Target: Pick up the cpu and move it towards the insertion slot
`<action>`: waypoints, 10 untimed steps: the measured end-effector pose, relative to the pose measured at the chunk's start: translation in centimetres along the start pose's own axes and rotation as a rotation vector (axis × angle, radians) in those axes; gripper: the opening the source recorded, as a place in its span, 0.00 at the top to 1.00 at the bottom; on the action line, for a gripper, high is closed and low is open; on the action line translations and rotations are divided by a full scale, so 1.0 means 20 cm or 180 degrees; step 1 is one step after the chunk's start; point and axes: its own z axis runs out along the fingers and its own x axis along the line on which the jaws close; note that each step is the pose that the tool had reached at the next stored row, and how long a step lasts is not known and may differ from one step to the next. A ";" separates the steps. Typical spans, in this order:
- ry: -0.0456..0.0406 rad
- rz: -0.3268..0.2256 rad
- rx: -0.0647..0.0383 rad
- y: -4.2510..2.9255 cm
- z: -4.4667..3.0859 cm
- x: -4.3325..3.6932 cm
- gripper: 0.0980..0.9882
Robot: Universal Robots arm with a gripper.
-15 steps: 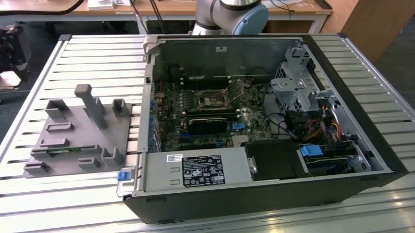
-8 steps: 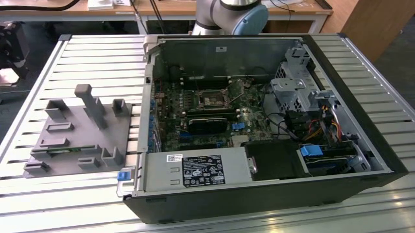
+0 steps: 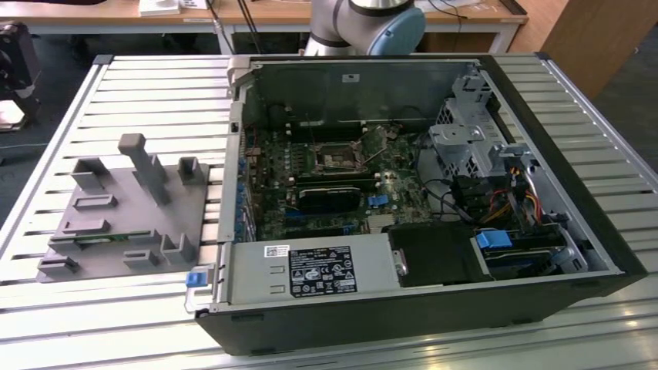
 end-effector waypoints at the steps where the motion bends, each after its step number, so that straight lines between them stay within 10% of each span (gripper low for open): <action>1: 0.0000 0.0000 0.0000 0.001 -0.010 0.000 0.50; 10: 0.0000 0.0000 0.0000 0.016 -0.108 0.000 0.50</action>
